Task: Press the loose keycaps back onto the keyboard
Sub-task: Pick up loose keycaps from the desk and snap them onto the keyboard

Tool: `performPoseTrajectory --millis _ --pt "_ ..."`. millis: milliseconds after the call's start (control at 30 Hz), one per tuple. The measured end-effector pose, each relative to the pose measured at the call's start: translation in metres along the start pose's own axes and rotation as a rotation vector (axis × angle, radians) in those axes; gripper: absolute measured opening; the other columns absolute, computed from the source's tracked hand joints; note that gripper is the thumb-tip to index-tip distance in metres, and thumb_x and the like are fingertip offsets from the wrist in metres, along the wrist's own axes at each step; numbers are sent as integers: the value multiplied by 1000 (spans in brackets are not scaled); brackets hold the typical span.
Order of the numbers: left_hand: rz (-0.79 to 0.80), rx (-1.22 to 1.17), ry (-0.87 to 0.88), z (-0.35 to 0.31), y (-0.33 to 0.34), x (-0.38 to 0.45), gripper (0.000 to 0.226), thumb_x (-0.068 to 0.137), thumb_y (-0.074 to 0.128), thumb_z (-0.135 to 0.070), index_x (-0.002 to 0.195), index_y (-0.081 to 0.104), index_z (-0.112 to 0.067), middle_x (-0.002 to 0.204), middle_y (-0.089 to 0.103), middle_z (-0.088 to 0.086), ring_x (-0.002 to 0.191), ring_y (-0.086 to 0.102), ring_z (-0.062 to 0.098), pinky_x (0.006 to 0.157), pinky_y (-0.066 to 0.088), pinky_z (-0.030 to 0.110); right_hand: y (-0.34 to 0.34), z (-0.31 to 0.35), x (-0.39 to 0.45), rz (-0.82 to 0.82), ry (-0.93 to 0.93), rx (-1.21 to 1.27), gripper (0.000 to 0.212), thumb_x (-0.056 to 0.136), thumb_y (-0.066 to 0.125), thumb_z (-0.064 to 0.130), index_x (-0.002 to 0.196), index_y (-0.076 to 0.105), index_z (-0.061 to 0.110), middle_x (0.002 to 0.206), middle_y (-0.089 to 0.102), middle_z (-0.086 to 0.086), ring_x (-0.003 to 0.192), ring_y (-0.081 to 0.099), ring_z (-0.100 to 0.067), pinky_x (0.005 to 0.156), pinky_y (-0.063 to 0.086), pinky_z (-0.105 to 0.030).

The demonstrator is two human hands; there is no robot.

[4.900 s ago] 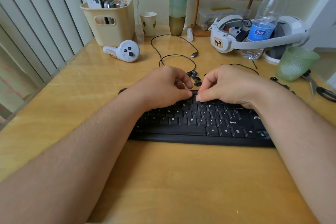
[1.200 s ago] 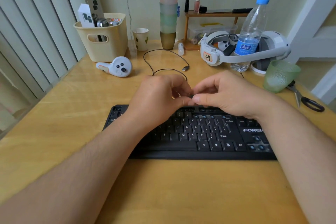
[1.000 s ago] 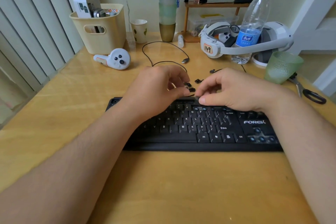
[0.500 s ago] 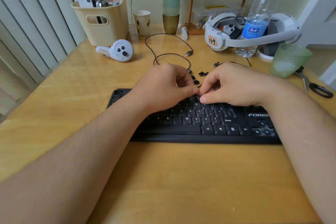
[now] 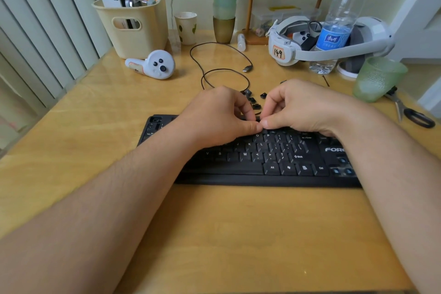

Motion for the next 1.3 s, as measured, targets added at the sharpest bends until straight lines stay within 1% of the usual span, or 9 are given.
performPoseTrajectory --millis 100,267,567,667,733,1033,1100,1200,1300 --pt "-8 -48 -29 3 -3 1 14 85 79 -51 82 74 -37 85 69 -14 81 62 1 68 47 25 -1 -2 0 -19 51 10 15 76 91 24 72 77 21 63 68 9 72 62 -13 69 47 -33" --pt "-92 -62 -68 10 -14 1 13 88 76 -47 83 72 -36 88 67 -13 80 60 5 70 48 28 -4 0 -3 -33 81 -76 23 78 90 30 74 70 18 72 64 8 70 57 -11 61 37 -30" --pt "-70 -21 -70 4 -8 1 15 86 75 -51 83 73 -36 87 70 -15 87 62 2 79 55 31 -1 3 -6 -9 98 -138 22 82 87 30 75 69 19 79 66 3 77 59 -15 61 39 -30" --pt "-59 -6 -59 1 -6 1 15 87 75 -51 84 73 -37 88 70 -16 89 61 1 85 56 34 -4 -5 -1 1 103 7 25 76 90 28 71 69 16 79 66 0 82 60 -21 77 51 -41" --pt "-57 4 -52 0 -6 1 14 87 75 -51 83 73 -38 88 70 -16 90 61 2 89 56 37 -5 -7 0 10 100 70 25 74 92 27 69 69 17 76 66 1 82 60 -21 84 51 -44" --pt "-64 10 -50 -4 -4 1 22 83 73 -60 83 72 -38 85 70 -16 84 61 0 86 55 38 -4 2 -8 3 54 -79 22 75 91 28 74 71 19 72 67 5 71 61 -14 65 45 -33" --pt "-61 12 -42 -6 -1 1 24 83 73 -61 82 72 -38 83 69 -17 85 61 1 91 54 42 -20 -1 -9 -60 26 -27 22 75 91 29 74 71 20 70 67 4 68 60 -14 65 47 -34" --pt "-54 31 -31 -9 2 2 22 82 77 -59 78 71 -38 82 68 -20 91 62 2 98 52 48 -62 -20 -10 -321 40 181 20 79 88 29 80 70 20 83 69 0 77 63 -16 72 52 -38" --pt "-73 64 -28 -10 2 2 22 81 77 -58 78 70 -38 82 69 -20 93 62 2 98 51 48 -77 -39 -7 -464 56 177 16 83 85 27 84 69 23 80 65 1 75 59 -16 76 53 -39"
Point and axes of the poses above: each hand's wrist, its own x-axis towards the middle knuckle, its own y-axis out of the palm, z = x × y, the point moved 7 cm from there along x, towards the middle knuckle
